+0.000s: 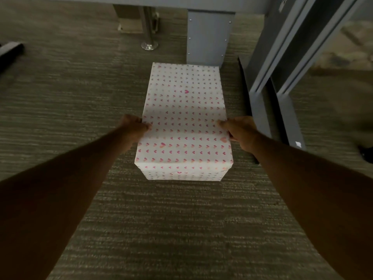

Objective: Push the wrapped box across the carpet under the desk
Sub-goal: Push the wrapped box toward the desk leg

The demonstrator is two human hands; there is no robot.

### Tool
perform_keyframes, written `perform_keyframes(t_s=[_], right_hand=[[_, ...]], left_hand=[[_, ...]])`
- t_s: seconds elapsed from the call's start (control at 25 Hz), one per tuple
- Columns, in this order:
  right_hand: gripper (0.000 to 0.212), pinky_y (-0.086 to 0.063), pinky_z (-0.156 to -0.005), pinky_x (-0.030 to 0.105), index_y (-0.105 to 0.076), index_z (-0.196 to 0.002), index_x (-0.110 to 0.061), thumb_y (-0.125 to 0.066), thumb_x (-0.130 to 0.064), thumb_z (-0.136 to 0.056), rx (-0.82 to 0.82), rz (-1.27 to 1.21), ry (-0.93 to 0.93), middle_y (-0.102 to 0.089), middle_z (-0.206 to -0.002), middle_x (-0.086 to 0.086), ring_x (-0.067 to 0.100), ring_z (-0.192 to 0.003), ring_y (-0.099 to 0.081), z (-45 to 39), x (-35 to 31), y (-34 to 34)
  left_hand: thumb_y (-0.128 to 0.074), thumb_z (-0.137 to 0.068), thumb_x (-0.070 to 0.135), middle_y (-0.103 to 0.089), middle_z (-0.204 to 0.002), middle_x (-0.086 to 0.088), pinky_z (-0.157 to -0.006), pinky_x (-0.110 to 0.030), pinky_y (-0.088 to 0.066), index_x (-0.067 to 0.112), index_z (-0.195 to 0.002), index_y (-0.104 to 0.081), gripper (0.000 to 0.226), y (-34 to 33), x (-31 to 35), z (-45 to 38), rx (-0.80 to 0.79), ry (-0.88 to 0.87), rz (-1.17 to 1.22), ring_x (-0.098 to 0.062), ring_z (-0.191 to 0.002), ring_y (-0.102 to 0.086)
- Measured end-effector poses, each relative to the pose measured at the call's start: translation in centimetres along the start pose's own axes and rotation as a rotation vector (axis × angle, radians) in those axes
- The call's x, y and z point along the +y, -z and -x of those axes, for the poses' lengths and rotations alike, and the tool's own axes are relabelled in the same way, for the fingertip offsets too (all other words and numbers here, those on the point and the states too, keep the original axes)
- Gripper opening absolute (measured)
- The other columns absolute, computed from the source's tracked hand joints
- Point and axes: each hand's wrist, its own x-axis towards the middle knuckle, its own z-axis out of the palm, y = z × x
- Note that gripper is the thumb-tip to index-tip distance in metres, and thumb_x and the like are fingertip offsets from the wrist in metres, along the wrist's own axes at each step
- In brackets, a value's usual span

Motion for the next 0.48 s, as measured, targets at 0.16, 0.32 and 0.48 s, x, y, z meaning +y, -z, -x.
perform_keyframes(t_s=[0.16, 0.32, 0.48], right_hand=[[0.037, -0.061, -0.071, 0.032, -0.065, -0.102, -0.008, -0.083, -0.029, -0.078, 0.038, 0.009, -0.046, -0.068, -0.111, 0.013, 0.020, -0.081, -0.070, -1.4, 0.0, -0.2], [0.046, -0.063, -0.068, 0.032, -0.066, -0.113, -0.003, -0.083, -0.028, -0.079, 0.010, 0.019, -0.060, -0.069, -0.114, 0.016, 0.024, -0.084, -0.073, -2.2, 0.1, -0.4], [0.047, -0.064, -0.073, 0.038, -0.066, -0.117, -0.005, -0.082, -0.029, -0.080, 0.027, 0.075, -0.065, -0.068, -0.120, 0.019, 0.029, -0.089, -0.074, -1.9, 0.2, -0.9]], left_hand=[[-0.062, -0.090, 0.019, -0.064, -0.111, -0.015, -0.074, -0.039, -0.052, 0.004, -0.116, -0.059, 0.030, -0.8, 0.0, -1.4, -0.008, 0.014, -0.029, -0.030, -0.098, -0.063], [-0.060, -0.091, 0.017, -0.063, -0.117, -0.019, -0.076, -0.040, -0.052, 0.001, -0.119, -0.058, 0.032, -1.1, -0.1, -2.2, 0.005, 0.020, -0.049, -0.033, -0.103, -0.063], [-0.056, -0.093, 0.014, -0.062, -0.120, -0.020, -0.075, -0.038, -0.051, -0.001, -0.124, -0.055, 0.034, -1.0, -0.1, -2.5, -0.026, 0.007, -0.091, -0.032, -0.103, -0.062]])
